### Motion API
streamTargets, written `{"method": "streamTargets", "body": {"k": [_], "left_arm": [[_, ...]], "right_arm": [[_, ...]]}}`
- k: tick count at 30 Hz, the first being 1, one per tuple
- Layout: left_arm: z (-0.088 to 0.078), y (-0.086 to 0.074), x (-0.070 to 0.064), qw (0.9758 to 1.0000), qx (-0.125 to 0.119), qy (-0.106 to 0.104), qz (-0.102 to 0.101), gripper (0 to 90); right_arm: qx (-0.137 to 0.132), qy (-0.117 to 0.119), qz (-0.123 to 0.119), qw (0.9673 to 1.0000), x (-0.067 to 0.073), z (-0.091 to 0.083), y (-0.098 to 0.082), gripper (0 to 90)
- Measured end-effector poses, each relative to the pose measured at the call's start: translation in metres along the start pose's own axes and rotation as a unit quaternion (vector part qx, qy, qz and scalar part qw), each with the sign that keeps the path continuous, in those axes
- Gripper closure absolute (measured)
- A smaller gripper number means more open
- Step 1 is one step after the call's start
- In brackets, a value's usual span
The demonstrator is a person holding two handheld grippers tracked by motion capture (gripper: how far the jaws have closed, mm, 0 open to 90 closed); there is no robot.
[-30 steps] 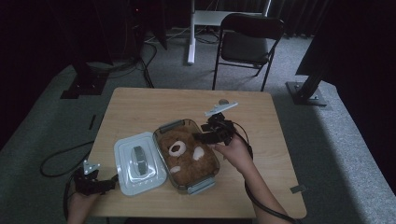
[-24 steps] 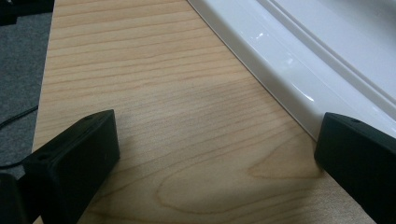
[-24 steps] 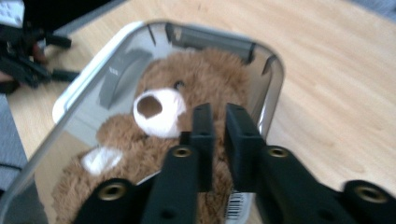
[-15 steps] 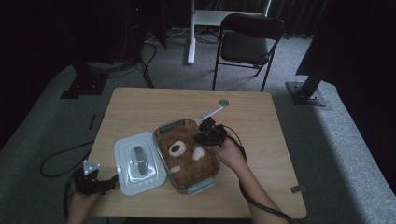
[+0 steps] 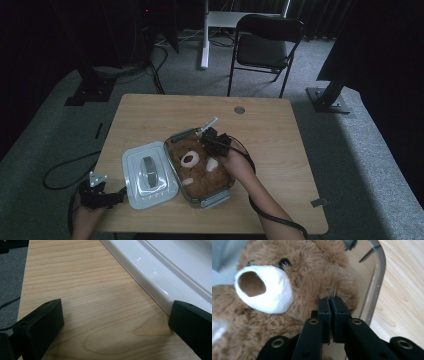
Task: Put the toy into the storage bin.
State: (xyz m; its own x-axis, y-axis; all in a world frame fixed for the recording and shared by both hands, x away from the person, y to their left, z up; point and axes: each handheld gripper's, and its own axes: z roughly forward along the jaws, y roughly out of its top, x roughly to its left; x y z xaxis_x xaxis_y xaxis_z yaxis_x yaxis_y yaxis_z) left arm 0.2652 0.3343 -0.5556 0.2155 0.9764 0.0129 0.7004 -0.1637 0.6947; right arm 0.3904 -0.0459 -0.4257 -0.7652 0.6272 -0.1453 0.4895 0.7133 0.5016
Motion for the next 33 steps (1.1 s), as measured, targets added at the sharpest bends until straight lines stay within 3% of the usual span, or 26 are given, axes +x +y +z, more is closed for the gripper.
{"method": "streamTargets", "body": {"k": [2, 7, 13, 17, 19, 20, 22, 23, 25, 27, 28, 29, 30, 31, 32, 33], "left_arm": [[0.0, 0.0, 0.0, 1.0, 0.0, 0.0, 0.0, 0.6], [0.0, 0.0, 0.0, 1.0, 0.0, 0.0, 0.0, 0.6], [0.0, 0.0, 0.0, 1.0, 0.0, 0.0, 0.0, 0.6], [0.0, 0.0, 0.0, 1.0, 0.0, 0.0, 0.0, 0.6], [0.0, 0.0, 0.0, 1.0, 0.0, 0.0, 0.0, 0.6], [0.0, 0.0, 0.0, 1.0, 0.0, 0.0, 0.0, 0.6], [0.0, 0.0, 0.0, 1.0, 0.0, 0.0, 0.0, 0.6], [0.0, 0.0, 0.0, 1.0, 0.0, 0.0, 0.0, 0.6], [0.0, 0.0, 0.0, 1.0, 0.0, 0.0, 0.0, 0.6], [0.0, 0.0, 0.0, 1.0, 0.0, 0.0, 0.0, 0.7], [0.0, 0.0, 0.0, 1.0, 0.0, 0.0, 0.0, 0.7], [0.0, 0.0, 0.0, 1.0, 0.0, 0.0, 0.0, 0.6], [0.0, 0.0, 0.0, 1.0, 0.0, 0.0, 0.001, 0.6], [0.0, 0.0, 0.0, 1.0, 0.0, 0.0, 0.0, 0.7], [0.0, 0.0, 0.0, 1.0, 0.0, 0.0, 0.0, 0.6], [0.0, 0.0, 0.0, 1.0, 0.0, 0.0, 0.0, 0.6]], "right_arm": [[0.017, -0.007, -0.016, 0.9997, 0.003, 0.003, 0.005, 88.7], [0.043, 0.016, -0.003, 0.9989, -0.004, 0.009, 0.012, 88.7], [0.072, 0.007, -0.006, 0.9974, -0.003, 0.025, 0.011, 89.3], [0.066, 0.005, -0.001, 0.9978, -0.002, 0.024, 0.01, 89.2], [0.057, 0.011, 0.006, 0.9983, -0.004, 0.02, 0.009, 88.6], [0.043, 0.02, 0.011, 0.9988, -0.006, 0.013, 0.007, 82.0], [0.027, 0.045, 0.026, 0.9983, -0.009, 0.003, 0.004, 76.4], [0.027, 0.045, 0.026, 0.9983, -0.009, 0.003, 0.004, 76.4], [0.008, 0.087, 0.037, 0.9955, -0.013, -0.007, 0.0, 68.5], [-0.001, 0.099, 0.038, 0.9944, -0.014, -0.012, -0.002, 65.6], [-0.033, 0.126, 0.044, 0.9905, -0.016, -0.026, -0.007, 56.6], [-0.05, 0.137, 0.052, 0.9879, -0.017, -0.032, -0.009, 53.4], [-0.05, 0.137, 0.052, 0.9879, -0.017, -0.032, -0.009, 53.4], [-0.083, 0.161, 0.063, 0.9815, -0.021, -0.045, -0.013, 48.7], [-0.098, 0.168, 0.069, 0.9784, -0.023, -0.052, -0.016, 47.3], [-0.098, 0.168, 0.069, 0.9784, -0.023, -0.052, -0.016, 47.3]]}}
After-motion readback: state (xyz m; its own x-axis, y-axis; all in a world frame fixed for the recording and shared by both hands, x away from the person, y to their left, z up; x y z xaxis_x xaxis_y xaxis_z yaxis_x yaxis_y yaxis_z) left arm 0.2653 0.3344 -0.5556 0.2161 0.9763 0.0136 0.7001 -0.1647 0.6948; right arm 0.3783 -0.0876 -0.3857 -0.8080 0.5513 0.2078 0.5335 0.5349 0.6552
